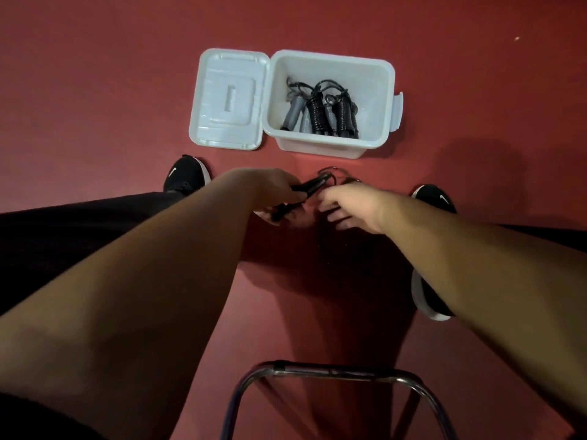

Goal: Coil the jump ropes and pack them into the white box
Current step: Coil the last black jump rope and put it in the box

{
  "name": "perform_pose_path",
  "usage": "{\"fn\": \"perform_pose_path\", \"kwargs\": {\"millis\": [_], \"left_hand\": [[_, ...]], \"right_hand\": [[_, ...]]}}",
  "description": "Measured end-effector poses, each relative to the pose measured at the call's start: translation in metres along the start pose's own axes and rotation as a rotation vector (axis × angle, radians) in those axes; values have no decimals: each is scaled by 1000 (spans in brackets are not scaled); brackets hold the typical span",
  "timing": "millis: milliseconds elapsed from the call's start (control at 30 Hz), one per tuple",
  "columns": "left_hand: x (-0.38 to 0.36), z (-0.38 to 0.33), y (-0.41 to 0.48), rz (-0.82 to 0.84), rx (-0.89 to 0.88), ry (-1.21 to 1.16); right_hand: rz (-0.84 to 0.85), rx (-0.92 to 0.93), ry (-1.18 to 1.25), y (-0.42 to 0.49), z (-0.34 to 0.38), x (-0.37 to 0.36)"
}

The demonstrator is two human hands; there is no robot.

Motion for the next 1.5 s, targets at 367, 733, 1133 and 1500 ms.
{"fn": "perform_pose_path", "kwargs": {"millis": [367, 733, 1133, 1500], "left_hand": [[-11, -87, -174, -16, -225, -108], [16, -169, -341, -611, -607, 481], [-4, -160, -337, -373, -822, -143], [19, -193, -326, -344, -839, -552]], "right_hand": [[-242, 418, 182, -168, 79, -1], [-83, 667, -269, -373, 119, -9], [-441, 662, -464, -376, 125, 7], [-477, 772, -433, -368, 170, 24]]}}
Point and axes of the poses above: each hand's wrist, its own y-axis towards the middle knuckle, its own x-axis out of the back of the hand, z = x × y, the point moved 4 cm from there along y, towards the middle knuckle, and after that the axes turned 5 degrees about -x, right-handed, at the moved point
